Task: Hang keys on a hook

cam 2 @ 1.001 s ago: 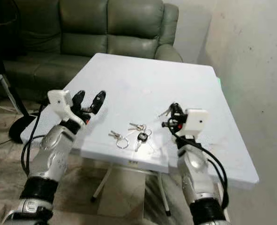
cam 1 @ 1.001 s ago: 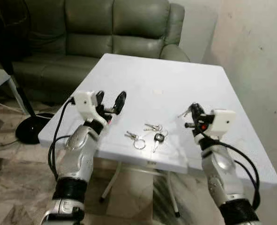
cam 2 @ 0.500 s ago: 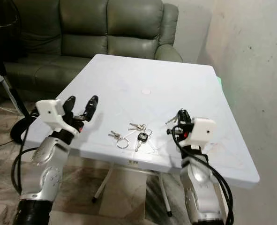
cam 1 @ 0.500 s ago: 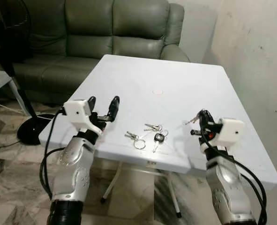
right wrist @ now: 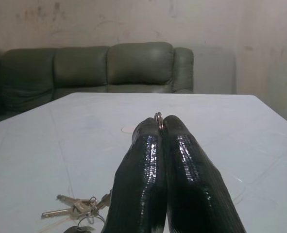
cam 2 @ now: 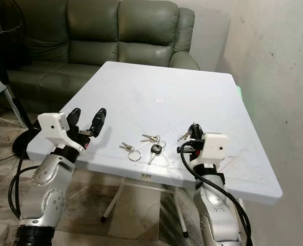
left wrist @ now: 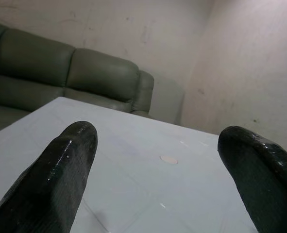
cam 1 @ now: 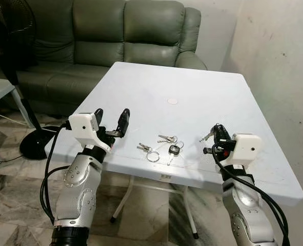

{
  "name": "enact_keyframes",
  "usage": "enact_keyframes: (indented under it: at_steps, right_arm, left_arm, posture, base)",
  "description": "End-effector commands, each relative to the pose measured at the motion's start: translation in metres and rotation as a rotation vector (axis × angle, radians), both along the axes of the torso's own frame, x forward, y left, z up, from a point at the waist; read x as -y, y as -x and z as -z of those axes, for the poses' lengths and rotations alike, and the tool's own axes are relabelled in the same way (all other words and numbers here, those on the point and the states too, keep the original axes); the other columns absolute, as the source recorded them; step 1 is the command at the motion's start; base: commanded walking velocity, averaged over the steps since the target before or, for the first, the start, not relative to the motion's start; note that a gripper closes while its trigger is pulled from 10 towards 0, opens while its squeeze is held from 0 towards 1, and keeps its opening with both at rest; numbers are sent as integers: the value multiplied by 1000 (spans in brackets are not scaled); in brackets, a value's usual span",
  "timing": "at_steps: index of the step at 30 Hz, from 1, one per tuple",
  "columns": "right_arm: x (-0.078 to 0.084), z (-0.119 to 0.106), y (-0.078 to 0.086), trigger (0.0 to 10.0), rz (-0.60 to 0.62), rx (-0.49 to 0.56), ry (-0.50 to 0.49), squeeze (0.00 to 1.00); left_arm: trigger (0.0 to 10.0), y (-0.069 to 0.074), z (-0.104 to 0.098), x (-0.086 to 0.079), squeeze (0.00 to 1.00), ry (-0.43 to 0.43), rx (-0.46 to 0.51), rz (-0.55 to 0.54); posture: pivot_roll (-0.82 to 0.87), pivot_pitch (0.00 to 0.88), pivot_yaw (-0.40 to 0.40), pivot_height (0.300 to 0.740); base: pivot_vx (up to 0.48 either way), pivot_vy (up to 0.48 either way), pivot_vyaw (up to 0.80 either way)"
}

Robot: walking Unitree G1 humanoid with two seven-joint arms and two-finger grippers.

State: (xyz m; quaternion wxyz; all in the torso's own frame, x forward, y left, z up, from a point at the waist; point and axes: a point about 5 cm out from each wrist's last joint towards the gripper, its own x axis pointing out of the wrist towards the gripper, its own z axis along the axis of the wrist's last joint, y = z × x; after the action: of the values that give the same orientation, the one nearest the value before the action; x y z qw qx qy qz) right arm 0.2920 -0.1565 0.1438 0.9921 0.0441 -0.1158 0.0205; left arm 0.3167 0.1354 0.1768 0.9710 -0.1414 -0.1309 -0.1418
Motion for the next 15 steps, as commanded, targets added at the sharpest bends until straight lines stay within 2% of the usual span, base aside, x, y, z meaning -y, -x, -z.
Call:
enact_keyframes:
  at_steps: [1, 7, 15]
  right_arm:
    - [-2, -4, -3, 10000, -11, 4, 15, 0]
    - [0, -4, -4, 10000, -2, -4, 13, 0]
    - [0, -1, -5, 10000, 0, -26, 15, 0]
  left_arm:
    - [10000, -3, -5, -2, 0, -7, 9, -12]
    - [10000, -5, -5, -6, 0, -8, 7, -25]
    - [10000, -6, -3, -2, 0, -10, -1, -12]
  posture:
    - [5, 0, -28, 740]
    - [5, 0, -31, 740]
    - [5, 0, -33, 740]
  base:
    - [0, 0, 0]
    - [0, 0, 0]
    - [0, 0, 0]
